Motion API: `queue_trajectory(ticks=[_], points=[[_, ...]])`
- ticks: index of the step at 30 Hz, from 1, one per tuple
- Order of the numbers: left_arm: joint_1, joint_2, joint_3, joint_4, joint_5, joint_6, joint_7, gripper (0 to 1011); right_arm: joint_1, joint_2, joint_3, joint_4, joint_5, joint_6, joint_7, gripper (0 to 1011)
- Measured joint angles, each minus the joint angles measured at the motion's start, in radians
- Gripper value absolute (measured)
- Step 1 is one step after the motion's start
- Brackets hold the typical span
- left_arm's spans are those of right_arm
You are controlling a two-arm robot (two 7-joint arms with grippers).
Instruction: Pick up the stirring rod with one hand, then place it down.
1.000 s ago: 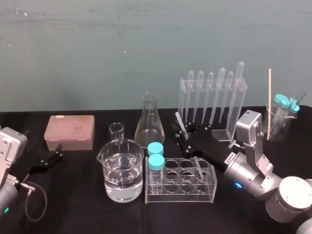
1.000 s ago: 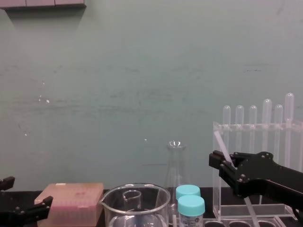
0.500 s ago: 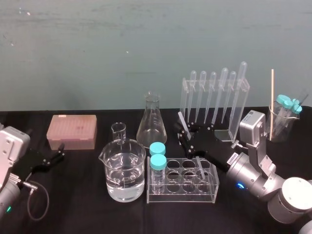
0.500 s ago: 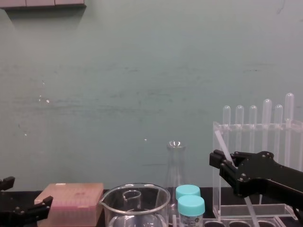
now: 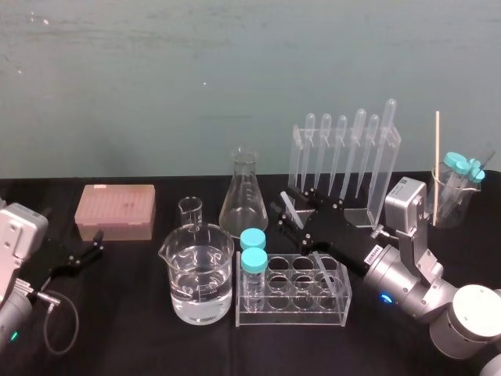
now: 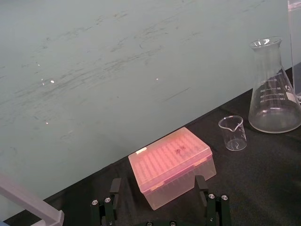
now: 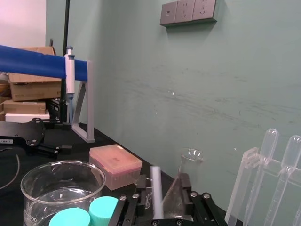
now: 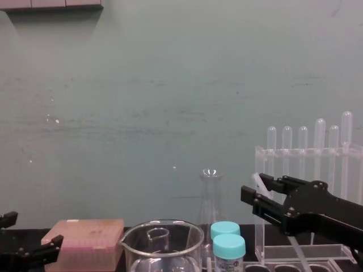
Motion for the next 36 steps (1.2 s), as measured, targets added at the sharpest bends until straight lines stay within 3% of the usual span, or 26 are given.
queue_trajectory(ticks=[3,15,19,24,29,32,33,36], points=[[0.0,0.0,0.0,0.0,0.0,0.0,0.0,1000,0.0,0.0,0.0,0.0,0.0,0.0,0.0,509],[0.0,0.0,0.0,0.0,0.0,0.0,0.0,1000,0.0,0.0,0.0,0.0,0.001,-0.001,0.001,915],[0.0,0.0,0.0,0.0,0.0,0.0,0.0,1000,-0.003,0.002,0.004,-0.02,0.001,-0.025,0.006,1000],[0.0,0.0,0.0,0.0,0.0,0.0,0.0,1000,-0.02,0.001,0.027,-0.086,-0.01,-0.106,-0.013,1002],[0.0,0.0,0.0,0.0,0.0,0.0,0.0,1000,-0.042,-0.011,0.07,-0.157,-0.083,-0.178,-0.095,1002],[0.0,0.0,0.0,0.0,0.0,0.0,0.0,1000,-0.066,-0.024,0.117,-0.193,-0.155,-0.146,-0.196,1002],[0.0,0.0,0.0,0.0,0.0,0.0,0.0,1000,-0.066,-0.024,0.117,-0.193,-0.155,-0.146,-0.196,1002],[0.0,0.0,0.0,0.0,0.0,0.0,0.0,1000,-0.094,-0.029,0.167,-0.216,-0.186,-0.072,-0.273,1002]])
